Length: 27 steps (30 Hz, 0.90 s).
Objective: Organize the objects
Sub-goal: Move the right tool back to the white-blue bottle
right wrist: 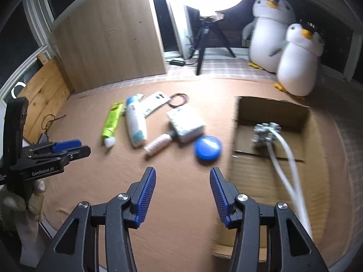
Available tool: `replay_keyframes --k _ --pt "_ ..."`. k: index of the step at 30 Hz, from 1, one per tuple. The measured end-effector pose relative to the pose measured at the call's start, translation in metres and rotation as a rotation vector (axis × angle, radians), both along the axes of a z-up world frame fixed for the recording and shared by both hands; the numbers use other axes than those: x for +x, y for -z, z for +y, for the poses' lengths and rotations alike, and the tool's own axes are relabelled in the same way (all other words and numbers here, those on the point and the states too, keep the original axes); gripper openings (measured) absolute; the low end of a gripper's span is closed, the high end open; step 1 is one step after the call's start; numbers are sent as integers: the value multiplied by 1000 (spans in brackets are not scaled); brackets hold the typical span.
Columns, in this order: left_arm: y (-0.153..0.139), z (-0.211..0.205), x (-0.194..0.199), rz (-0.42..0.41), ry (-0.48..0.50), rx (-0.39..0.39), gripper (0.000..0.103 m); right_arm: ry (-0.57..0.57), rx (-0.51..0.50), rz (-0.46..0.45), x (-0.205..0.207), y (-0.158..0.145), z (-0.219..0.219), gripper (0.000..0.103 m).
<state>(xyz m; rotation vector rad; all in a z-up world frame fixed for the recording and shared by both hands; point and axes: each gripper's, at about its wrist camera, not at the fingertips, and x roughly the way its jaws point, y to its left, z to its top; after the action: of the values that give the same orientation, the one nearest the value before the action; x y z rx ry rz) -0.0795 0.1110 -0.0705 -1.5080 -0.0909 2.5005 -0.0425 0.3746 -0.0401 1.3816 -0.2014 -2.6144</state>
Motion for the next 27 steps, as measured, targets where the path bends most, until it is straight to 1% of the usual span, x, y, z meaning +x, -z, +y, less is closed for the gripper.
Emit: replay_keyframes --k 2,3,7,10,11,12,14,17,19,21,24,27 --pt "0 -26 -2 3 -38 2 60 5 -14 6 -7 2 -14 46" --pt "-1 -35 -2 5 -50 3 63 2 -16 7 -11 2 -20 46" --pt "-2 -66 -6 11 -82 -12 64 -15 11 2 -28 3 -47 46" --pt "-2 -80 -13 16 -93 -13 64 -25 22 -9 -42 4 -63 46" --pt "-2 -83 -15 17 -96 -13 64 -34 20 -17 -46 5 -68 46" --pt "-2 -87 -18 19 -101 -6 64 -41 18 -27 -50 6 -72 50" --pt "-2 -91 -24 19 -103 4 64 -48 18 -42 -59 8 -79 55" --pt "-1 -94 -35 22 -103 29 64 -46 9 -58 -69 11 -83 56" --pt "1 -90 -41 24 -101 26 64 -45 -8 -67 -75 12 -83 57" --pt "4 -87 -47 27 -100 21 64 -40 -20 -87 -82 14 -82 62" --pt "10 -81 -53 19 -98 26 64 -27 -31 -102 -92 18 -80 64" --pt "20 -74 -59 0 -89 28 69 -17 -35 -110 -99 21 -79 65"
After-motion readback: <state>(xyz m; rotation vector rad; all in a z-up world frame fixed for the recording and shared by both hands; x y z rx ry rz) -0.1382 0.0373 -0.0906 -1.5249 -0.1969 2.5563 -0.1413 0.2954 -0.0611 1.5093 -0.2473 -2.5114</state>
